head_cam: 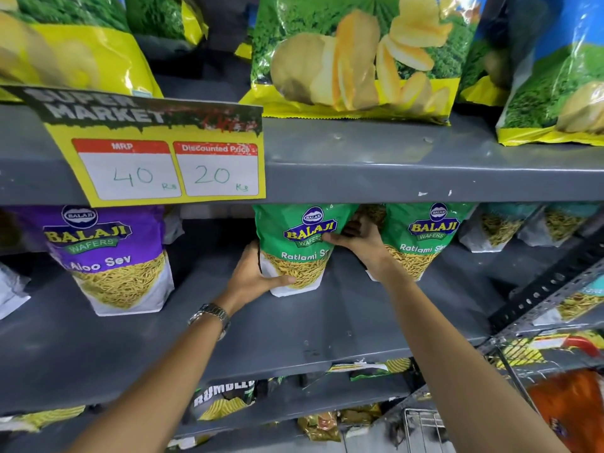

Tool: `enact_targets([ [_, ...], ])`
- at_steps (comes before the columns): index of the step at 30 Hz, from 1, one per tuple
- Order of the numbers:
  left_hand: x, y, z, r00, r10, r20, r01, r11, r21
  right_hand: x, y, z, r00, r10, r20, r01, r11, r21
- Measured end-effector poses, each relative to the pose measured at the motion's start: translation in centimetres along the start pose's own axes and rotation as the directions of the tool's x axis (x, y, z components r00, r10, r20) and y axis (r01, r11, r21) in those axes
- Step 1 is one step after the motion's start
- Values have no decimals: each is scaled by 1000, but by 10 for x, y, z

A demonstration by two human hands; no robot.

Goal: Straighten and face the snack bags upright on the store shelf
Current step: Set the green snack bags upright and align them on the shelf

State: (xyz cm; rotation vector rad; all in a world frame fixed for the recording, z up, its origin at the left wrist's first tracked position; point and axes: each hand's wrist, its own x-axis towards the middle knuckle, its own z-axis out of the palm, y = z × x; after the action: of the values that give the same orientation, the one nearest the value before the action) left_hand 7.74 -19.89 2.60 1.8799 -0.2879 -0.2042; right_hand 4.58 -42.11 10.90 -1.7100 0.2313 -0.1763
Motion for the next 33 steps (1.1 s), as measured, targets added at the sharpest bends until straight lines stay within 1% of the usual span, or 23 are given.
enact_targets([
  [3,2,10,9,998,31,-54,-33,999,-34,-6,2,2,1000,-1,15,1,1000,9],
  [6,3,11,11,996,61,-64,-65,995,-74,-8,7,3,999,-45,-2,45,999,2],
  [8,1,9,11,996,46,-80,-53,995,-82,-10,10,5,998,-57,-18,56,998,-13],
  [10,-1,10,12,994,39,-103,-46,997,-67,-11,14,7,996,-68,-50,68,998,-18],
  [14,-3,10,15,988,98,-120,-96,995,19,-13,26,11,986,-108,-128,112,994,21],
  [17,-8,9,21,982,108,-152,-107,994,15,-15,31,17,981,-120,-155,130,990,57],
  [20,-10,8,25,982,112,-154,-117,993,-27,-15,33,18,980,-130,-149,143,987,78],
  [24,-6,7,24,983,111,-145,-117,992,-39,-13,33,14,984,-132,-117,140,988,64],
  [28,-6,6,28,979,96,-180,-107,993,-52,-11,35,12,985,-142,-96,149,987,66],
  [32,-9,4,30,980,80,-182,-97,992,-83,-13,36,12,983,-172,-65,178,978,106],
  [33,-10,3,31,975,88,-204,-110,989,-102,-15,36,12,984,-169,-60,175,977,124],
])
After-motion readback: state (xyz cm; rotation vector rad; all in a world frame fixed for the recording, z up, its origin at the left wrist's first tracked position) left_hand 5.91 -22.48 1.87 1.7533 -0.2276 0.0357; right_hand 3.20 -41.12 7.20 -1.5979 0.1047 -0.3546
